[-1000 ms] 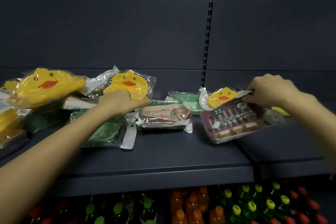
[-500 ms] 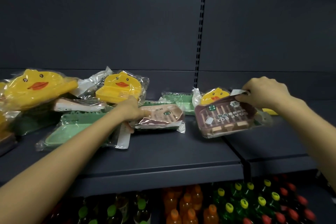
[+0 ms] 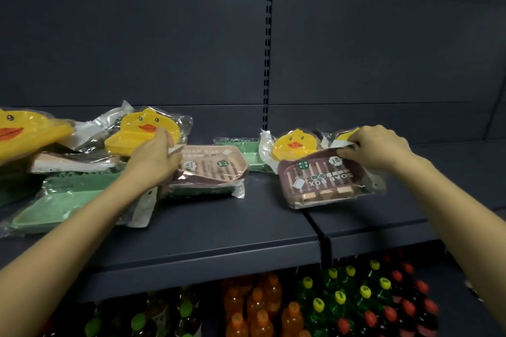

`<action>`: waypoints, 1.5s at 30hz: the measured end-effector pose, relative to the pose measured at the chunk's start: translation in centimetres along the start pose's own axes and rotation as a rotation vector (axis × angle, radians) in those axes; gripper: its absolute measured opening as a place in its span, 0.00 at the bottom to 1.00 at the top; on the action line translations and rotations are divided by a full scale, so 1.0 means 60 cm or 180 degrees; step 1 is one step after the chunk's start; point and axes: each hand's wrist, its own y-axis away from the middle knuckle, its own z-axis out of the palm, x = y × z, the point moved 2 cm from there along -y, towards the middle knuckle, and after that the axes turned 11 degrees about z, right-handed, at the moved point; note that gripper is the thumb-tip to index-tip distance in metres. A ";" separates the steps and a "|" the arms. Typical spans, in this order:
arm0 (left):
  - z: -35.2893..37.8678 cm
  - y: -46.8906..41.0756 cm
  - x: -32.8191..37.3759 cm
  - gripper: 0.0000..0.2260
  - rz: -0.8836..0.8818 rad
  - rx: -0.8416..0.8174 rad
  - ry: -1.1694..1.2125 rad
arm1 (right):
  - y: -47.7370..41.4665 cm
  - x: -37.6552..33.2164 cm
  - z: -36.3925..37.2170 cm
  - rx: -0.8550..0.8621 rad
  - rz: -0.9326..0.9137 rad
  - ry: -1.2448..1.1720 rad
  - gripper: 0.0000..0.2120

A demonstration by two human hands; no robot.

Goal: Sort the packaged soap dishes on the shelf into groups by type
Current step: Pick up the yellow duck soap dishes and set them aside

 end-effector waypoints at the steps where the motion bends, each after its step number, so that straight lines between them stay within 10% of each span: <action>1: -0.002 0.001 0.011 0.09 0.0067 0.0101 -0.0038 | -0.007 0.014 0.001 0.0001 0.0009 -0.0042 0.20; 45: 0.499 -0.269 0.731 0.09 0.0631 0.0256 -0.0119 | -0.459 0.796 -0.017 -0.0242 0.0519 -0.0722 0.09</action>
